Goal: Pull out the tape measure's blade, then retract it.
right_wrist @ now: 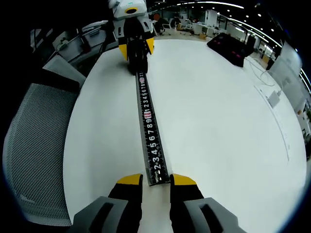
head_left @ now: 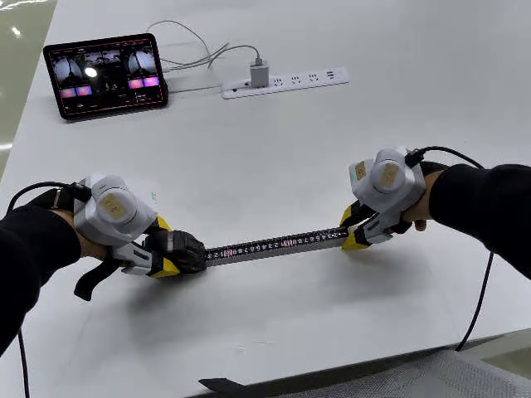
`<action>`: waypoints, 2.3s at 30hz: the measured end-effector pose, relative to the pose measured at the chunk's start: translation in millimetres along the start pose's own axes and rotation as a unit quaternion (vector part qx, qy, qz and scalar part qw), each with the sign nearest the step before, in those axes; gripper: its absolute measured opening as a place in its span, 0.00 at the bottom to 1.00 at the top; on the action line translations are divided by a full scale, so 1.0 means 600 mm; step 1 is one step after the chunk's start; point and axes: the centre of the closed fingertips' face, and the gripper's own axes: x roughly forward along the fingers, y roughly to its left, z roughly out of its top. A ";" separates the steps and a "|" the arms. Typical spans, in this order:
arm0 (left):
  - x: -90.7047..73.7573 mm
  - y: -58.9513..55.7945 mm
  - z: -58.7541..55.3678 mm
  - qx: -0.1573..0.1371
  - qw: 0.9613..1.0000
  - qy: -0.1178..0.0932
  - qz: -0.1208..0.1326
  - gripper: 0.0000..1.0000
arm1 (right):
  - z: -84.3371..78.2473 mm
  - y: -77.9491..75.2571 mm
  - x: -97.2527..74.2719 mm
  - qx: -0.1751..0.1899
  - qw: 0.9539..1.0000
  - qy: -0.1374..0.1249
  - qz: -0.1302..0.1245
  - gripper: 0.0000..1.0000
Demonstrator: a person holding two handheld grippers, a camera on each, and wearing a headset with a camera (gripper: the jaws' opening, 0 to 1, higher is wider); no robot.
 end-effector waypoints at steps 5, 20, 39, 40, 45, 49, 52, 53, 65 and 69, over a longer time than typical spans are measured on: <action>-0.004 0.003 0.001 -0.003 1.000 0.000 0.000 0.35 | 0.003 0.003 0.002 -0.008 1.000 0.007 0.004 0.20; -0.026 0.029 -0.008 -0.084 0.996 -0.012 0.014 0.52 | 0.019 -0.012 -0.006 0.031 0.999 -0.005 -0.008 0.38; -0.044 0.041 -0.006 -0.180 0.980 -0.077 0.046 0.70 | 0.026 -0.034 -0.052 0.099 0.988 -0.073 -0.091 0.58; -0.046 0.044 -0.004 -0.188 0.977 -0.083 0.052 0.71 | 0.025 -0.036 -0.057 0.105 0.987 -0.076 -0.098 0.58; -0.069 0.067 0.009 -0.194 0.967 -0.125 0.108 0.75 | 0.027 -0.036 -0.078 0.132 0.978 -0.107 -0.125 0.61; -0.084 0.078 0.007 -0.210 0.958 -0.147 0.126 0.78 | 0.032 -0.045 -0.104 0.168 0.961 -0.149 -0.158 0.63; -0.088 0.076 -0.003 -0.232 0.953 -0.149 0.128 0.84 | 0.027 -0.041 -0.120 0.179 0.956 -0.163 -0.167 0.64; -0.089 0.077 -0.006 -0.237 0.951 -0.149 0.132 0.86 | 0.024 -0.040 -0.123 0.180 0.956 -0.163 -0.167 0.65; -0.097 0.054 -0.049 -0.291 0.928 -0.160 0.168 0.99 | -0.009 -0.015 -0.142 0.191 0.950 -0.169 -0.180 0.72; -0.102 0.046 -0.056 -0.296 0.922 -0.174 0.178 0.99 | -0.020 -0.007 -0.144 0.192 0.950 -0.167 -0.182 0.77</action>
